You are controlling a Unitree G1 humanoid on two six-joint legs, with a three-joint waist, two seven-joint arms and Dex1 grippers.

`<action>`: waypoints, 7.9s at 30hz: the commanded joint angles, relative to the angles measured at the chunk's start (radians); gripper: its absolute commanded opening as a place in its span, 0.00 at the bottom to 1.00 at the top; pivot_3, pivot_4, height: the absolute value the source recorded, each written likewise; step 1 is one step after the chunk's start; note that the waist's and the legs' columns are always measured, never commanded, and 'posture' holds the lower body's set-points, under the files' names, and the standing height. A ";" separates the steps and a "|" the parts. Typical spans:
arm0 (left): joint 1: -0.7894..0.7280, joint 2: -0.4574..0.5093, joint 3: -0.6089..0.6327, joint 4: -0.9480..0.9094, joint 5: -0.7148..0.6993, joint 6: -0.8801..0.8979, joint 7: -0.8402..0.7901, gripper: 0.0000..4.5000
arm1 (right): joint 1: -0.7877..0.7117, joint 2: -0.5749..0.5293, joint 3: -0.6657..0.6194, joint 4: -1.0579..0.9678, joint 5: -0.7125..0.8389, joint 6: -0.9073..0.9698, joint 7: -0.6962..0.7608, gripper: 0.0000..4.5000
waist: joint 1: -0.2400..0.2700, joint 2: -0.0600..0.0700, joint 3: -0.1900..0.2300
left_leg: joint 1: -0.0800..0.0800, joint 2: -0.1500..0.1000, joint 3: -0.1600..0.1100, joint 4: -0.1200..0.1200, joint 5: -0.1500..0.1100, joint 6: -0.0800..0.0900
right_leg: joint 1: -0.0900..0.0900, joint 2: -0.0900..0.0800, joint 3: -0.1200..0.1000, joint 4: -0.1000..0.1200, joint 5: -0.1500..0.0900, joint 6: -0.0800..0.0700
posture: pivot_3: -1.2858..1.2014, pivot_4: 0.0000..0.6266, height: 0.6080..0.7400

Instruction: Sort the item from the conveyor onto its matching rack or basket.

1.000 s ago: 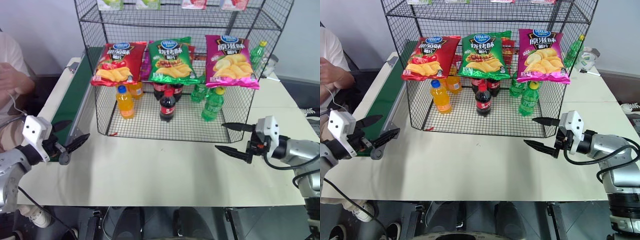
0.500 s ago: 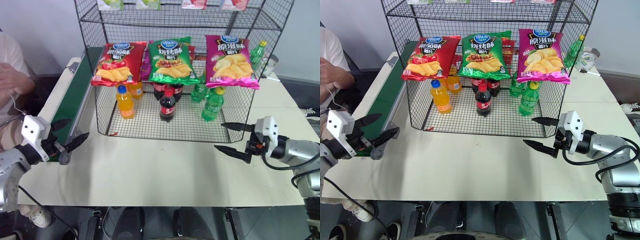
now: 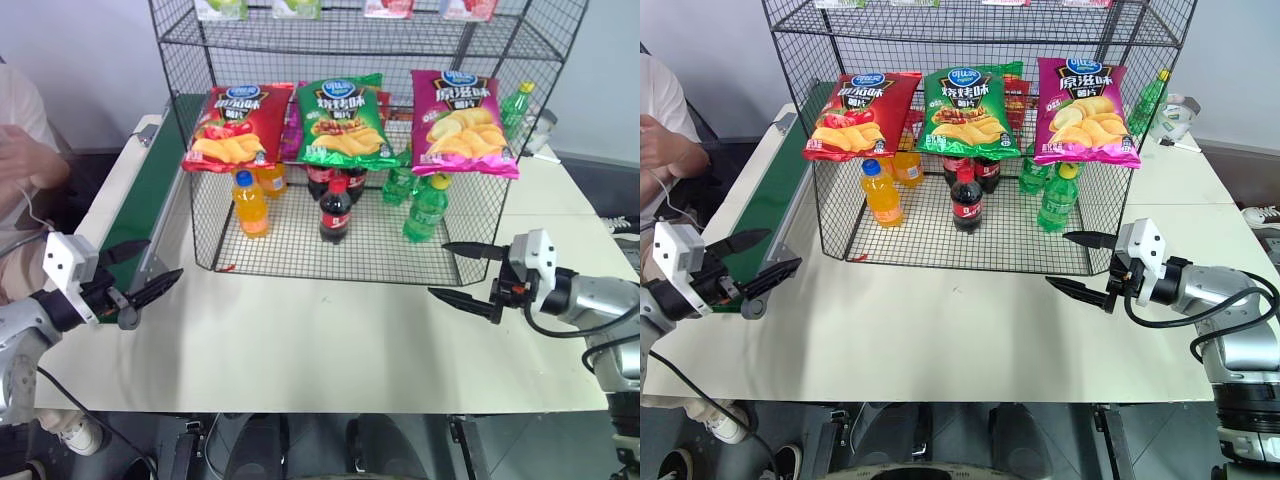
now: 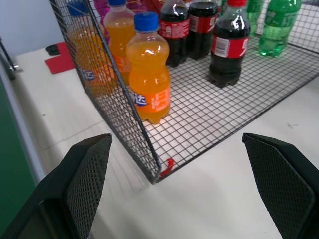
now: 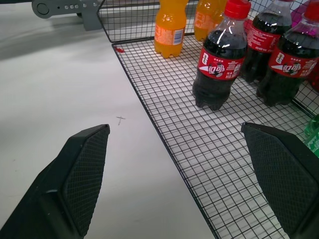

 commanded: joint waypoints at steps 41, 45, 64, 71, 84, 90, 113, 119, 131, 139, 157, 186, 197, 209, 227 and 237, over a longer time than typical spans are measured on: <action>-0.018 0.001 0.029 0.025 -0.032 0.000 -0.042 1.00 | -0.013 -0.002 0.030 0.000 -0.055 -0.067 -0.008 0.98 | 0.000 0.000 0.000 | 0.000 0.000 0.000 0.001 0.000 0.000 | 0.000 0.000 0.000 0.000 0.000 0.000 | 0.52 0.24 0.99; -0.012 -0.001 0.033 0.025 -0.034 -0.002 -0.042 1.00 | -0.019 -0.002 0.034 0.005 -0.056 -0.069 -0.007 0.98 | 0.000 0.000 0.000 | 0.000 0.000 0.000 0.001 0.000 0.000 | 0.000 0.000 0.000 0.000 0.000 0.000 | 0.52 0.24 0.99; 0.022 0.005 0.016 0.064 0.003 -0.079 -0.071 1.00 | -0.048 -0.003 0.051 0.033 -0.070 -0.083 0.012 0.98 | 0.000 0.000 0.000 | 0.000 0.000 0.000 0.001 0.000 0.000 | 0.000 0.000 0.000 0.001 0.000 0.000 | 0.52 0.24 0.99; 0.012 -0.002 0.007 0.079 0.015 -0.110 -0.070 1.00 | -0.053 0.003 0.056 0.031 -0.071 -0.084 0.012 0.98 | 0.000 0.000 0.000 | 0.000 0.000 0.000 0.001 0.000 0.000 | 0.000 0.000 0.000 0.001 0.000 0.000 | 0.52 0.24 0.99; 0.009 -0.007 0.006 0.095 0.028 -0.142 -0.062 1.00 | -0.068 0.009 0.078 0.048 -0.085 -0.104 0.017 0.98 | 0.000 0.000 0.000 | 0.000 0.000 0.000 0.001 0.000 0.000 | 0.000 0.000 0.000 0.001 0.000 0.000 | 0.52 0.24 0.99; 0.015 -0.013 0.008 0.091 0.029 -0.147 -0.055 1.00 | -0.074 0.011 0.093 0.062 -0.100 -0.121 0.023 0.98 | -0.001 0.000 0.000 | 0.000 0.000 0.000 0.001 0.000 0.000 | 0.000 0.000 0.000 0.001 0.000 0.000 | 0.52 0.24 0.99; 0.015 -0.016 0.001 0.074 0.017 -0.114 -0.047 1.00 | -0.073 0.018 0.106 0.066 -0.109 -0.132 0.015 0.98 | -0.001 0.000 0.000 | 0.000 0.000 0.000 0.001 0.000 0.000 | 0.000 0.000 0.000 0.001 0.000 0.000 | 0.52 0.24 0.99; 0.028 -0.010 0.008 0.063 0.010 -0.097 -0.057 1.00 | -0.071 0.017 0.107 0.066 -0.106 -0.133 0.017 0.98 | 0.000 0.000 0.000 | 0.000 0.000 0.000 0.001 0.000 0.000 | 0.000 0.000 0.000 0.001 0.000 0.000 | 0.52 0.24 0.99; 0.043 -0.008 0.020 0.054 0.015 -0.104 -0.050 1.00 | -0.077 0.019 0.114 0.064 -0.104 -0.133 0.019 0.98 | 0.000 0.000 0.000 | 0.000 0.000 0.000 0.001 0.000 0.000 | 0.000 0.000 0.000 0.001 0.000 0.000 | 0.52 0.24 0.99; 0.056 -0.007 0.023 0.052 0.023 -0.119 -0.047 1.00 | -0.085 0.022 0.117 0.064 -0.100 -0.127 0.020 0.98 | -0.001 0.000 0.000 | 0.000 0.000 0.000 0.001 0.000 0.000 | 0.000 0.000 0.000 0.001 0.000 0.000 | 0.52 0.24 0.99; 0.060 -0.023 0.010 0.055 0.032 -0.152 -0.027 1.00 | -0.108 0.056 0.108 -0.043 0.008 0.033 0.007 0.98 | -0.001 0.000 0.000 | 0.000 0.000 0.000 0.001 0.000 0.000 | 0.000 0.000 0.000 0.001 0.000 0.000 | 0.52 0.24 0.99; 0.389 -0.022 0.267 0.057 0.540 -0.825 0.270 1.00 | -0.233 0.198 0.306 -0.117 0.017 0.086 0.036 0.98 | -0.002 -0.001 -0.001 | 0.000 0.000 0.000 -0.001 0.000 0.000 | -0.001 -0.002 0.000 -0.001 0.000 -0.001 | 0.52 0.24 0.99; 0.426 0.045 0.247 0.217 0.786 -1.020 0.511 1.00 | -0.222 0.197 0.361 -0.145 0.013 0.101 0.098 0.98 | -0.004 -0.001 -0.001 | -0.001 0.000 0.000 -0.002 -0.001 0.000 | -0.002 -0.003 0.000 -0.001 0.000 -0.001 | 0.52 0.24 0.99; 0.386 0.099 0.168 0.268 0.823 -0.989 0.582 1.00 | -0.200 0.179 0.326 -0.133 0.002 0.086 0.070 0.98 | -0.008 -0.001 -0.001 | -0.002 0.000 0.000 -0.003 -0.001 0.000 | -0.004 -0.003 0.000 -0.001 0.000 -0.001 | 0.52 0.24 0.99; 0.344 0.131 0.085 0.237 0.717 -0.927 0.550 0.07 | -0.223 0.174 0.298 -0.074 -0.037 0.022 0.050 1.00 | -0.026 -0.001 -0.001 | -0.002 0.000 0.000 -0.003 -0.001 0.000 | -0.004 -0.003 0.000 0.000 0.000 -0.001 | 0.52 0.24 0.99; 0.415 0.046 0.105 -0.104 0.068 -0.589 0.249 0.02 | -0.243 0.190 0.297 -0.026 -0.058 -0.011 0.050 1.00 | -0.028 -0.001 -0.001 | -0.002 0.000 0.000 -0.002 -0.001 0.000 | -0.003 -0.003 0.000 -0.001 0.000 -0.001 | 0.52 0.24 0.99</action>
